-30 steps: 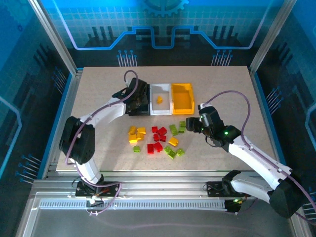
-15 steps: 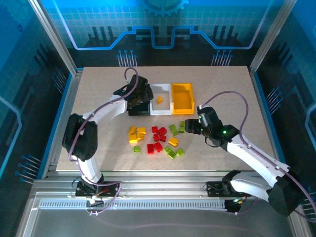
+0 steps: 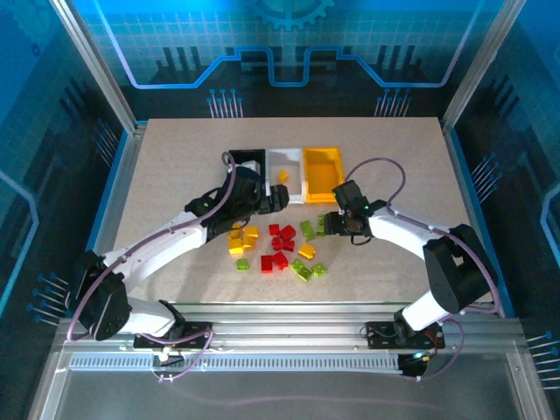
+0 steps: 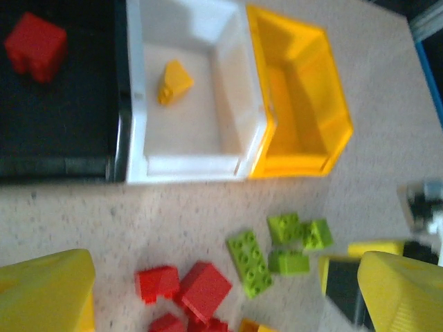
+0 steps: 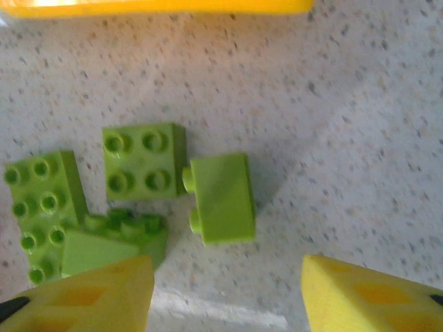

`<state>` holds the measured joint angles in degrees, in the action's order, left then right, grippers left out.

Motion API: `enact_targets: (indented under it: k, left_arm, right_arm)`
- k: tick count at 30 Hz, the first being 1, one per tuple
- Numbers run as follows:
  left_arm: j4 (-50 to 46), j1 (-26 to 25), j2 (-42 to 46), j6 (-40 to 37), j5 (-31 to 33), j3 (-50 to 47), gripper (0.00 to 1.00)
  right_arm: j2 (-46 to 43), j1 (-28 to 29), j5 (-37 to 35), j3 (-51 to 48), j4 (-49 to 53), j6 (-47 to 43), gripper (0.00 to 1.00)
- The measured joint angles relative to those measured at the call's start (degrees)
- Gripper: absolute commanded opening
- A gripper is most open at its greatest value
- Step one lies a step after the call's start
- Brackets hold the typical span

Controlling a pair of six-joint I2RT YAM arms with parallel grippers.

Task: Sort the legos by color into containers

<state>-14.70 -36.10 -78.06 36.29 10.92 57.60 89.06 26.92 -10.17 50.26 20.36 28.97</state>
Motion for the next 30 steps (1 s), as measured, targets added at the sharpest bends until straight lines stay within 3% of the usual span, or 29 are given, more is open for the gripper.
enact_targets:
  k: [12,19,30]
  left_arm:
    - [-0.44,-0.46,6.75,2.67,-1.36,-7.19,0.99]
    - [-1.49,-0.46,7.82,2.78,-1.31,-8.83,0.99]
    - [-3.37,-0.46,11.19,2.84,1.55,-12.04,0.99]
  right_arm:
    - [8.33,-1.55,-0.46,4.61,-2.05,-0.83,0.37]
    - [8.79,-1.60,-0.94,4.87,-2.43,-1.03,0.24]
    - [-1.46,1.62,-2.67,7.04,0.98,-3.52,0.23]
